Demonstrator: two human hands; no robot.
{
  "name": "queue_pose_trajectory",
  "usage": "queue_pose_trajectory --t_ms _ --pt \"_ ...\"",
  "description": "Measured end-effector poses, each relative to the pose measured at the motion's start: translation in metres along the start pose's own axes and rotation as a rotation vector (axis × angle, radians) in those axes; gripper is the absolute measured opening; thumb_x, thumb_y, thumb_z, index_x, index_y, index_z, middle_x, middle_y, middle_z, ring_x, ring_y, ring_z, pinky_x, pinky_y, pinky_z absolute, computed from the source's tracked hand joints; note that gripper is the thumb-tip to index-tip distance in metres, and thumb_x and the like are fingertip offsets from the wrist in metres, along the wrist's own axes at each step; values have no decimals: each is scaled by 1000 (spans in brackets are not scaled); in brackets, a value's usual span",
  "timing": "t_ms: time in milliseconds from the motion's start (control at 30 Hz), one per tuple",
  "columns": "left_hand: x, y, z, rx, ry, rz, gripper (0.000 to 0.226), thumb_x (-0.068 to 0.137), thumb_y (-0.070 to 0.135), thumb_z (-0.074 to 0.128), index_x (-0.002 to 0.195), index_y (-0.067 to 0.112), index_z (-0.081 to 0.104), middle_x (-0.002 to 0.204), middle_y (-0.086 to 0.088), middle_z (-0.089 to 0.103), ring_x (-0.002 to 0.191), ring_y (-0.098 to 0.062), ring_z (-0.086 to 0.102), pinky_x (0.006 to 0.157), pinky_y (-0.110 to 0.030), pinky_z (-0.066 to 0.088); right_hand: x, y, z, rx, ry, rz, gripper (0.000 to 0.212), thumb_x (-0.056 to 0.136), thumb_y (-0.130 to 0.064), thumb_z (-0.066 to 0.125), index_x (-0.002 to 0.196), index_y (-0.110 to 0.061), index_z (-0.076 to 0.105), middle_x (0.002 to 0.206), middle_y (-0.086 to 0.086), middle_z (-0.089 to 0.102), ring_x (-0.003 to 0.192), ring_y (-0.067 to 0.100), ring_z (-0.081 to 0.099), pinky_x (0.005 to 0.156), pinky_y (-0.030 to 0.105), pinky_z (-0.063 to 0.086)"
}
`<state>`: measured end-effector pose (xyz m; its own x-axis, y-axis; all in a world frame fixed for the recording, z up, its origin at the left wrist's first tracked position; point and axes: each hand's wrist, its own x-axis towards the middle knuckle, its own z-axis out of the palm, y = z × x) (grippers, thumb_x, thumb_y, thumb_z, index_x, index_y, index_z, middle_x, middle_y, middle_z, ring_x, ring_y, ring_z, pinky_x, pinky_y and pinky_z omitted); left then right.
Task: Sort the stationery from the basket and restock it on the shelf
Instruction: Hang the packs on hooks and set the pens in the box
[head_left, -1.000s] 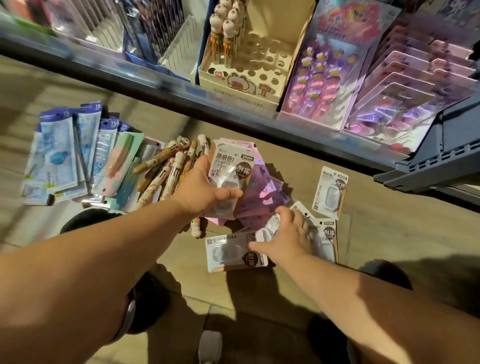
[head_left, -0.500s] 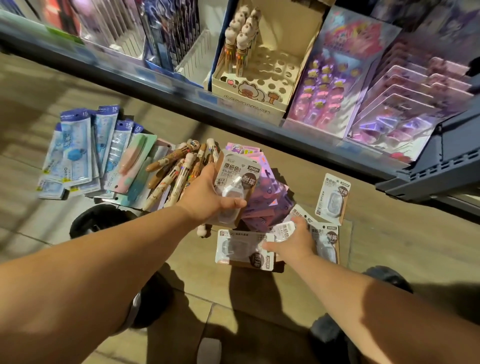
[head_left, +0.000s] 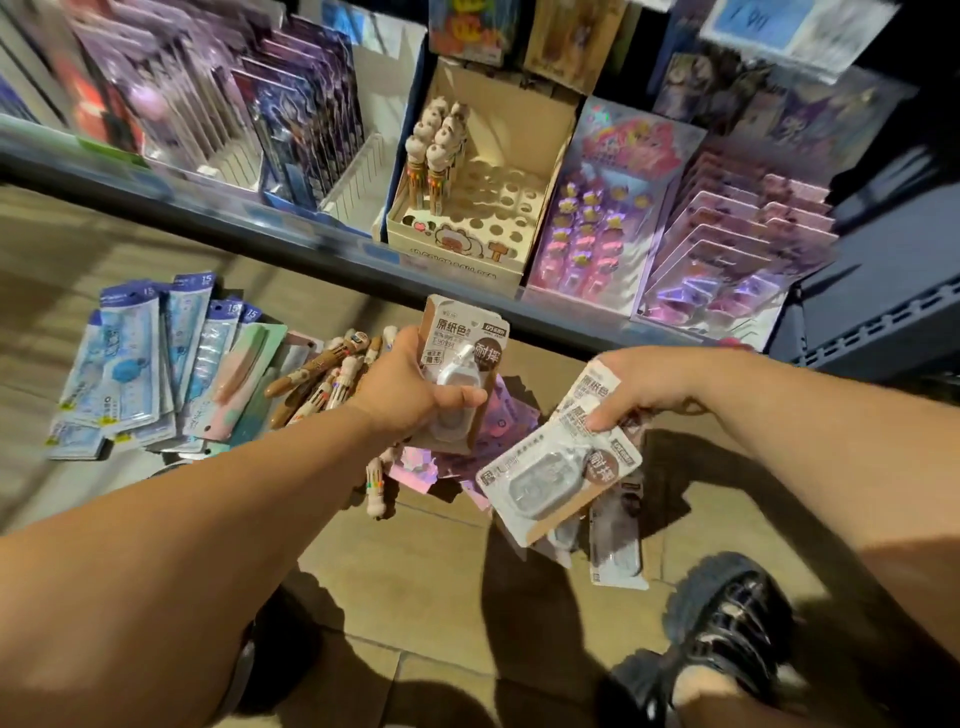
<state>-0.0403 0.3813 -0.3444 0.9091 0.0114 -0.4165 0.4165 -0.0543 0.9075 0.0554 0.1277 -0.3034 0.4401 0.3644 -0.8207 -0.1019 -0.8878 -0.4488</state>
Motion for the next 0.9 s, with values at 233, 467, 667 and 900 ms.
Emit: queue_pose_trajectory --t_ms 233,467,667,900 --pt "16 98 13 -84 -71 60 60 63 15 89 111 14 54 99 -1 72 97 -22 68 72 -26 55 -84 -89 -86 -177 141 -140 29 79 0 74 94 -16 55 92 0 69 87 15 68 75 25 55" --pt "-4 203 31 -76 -255 262 46 82 0 73 115 22 51 101 2 74 89 -13 73 70 -23 59 -164 -120 -119 -247 556 -227 58 74 -28 83 122 -25 50 115 -13 53 112 12 52 87 28 38" --pt "-15 230 29 -42 -347 323 40 81 -11 68 114 10 59 105 -10 74 97 -22 71 80 -30 58 -188 -125 -113 65 781 -367 49 69 -24 87 108 -28 57 107 -13 58 94 7 58 67 18 44" --pt "-38 262 9 -87 -231 372 24 84 2 69 106 6 58 81 1 76 76 -10 73 68 -22 58 -180 -146 -100 743 892 -632 55 68 5 82 114 -8 55 103 14 70 87 23 71 67 30 59"
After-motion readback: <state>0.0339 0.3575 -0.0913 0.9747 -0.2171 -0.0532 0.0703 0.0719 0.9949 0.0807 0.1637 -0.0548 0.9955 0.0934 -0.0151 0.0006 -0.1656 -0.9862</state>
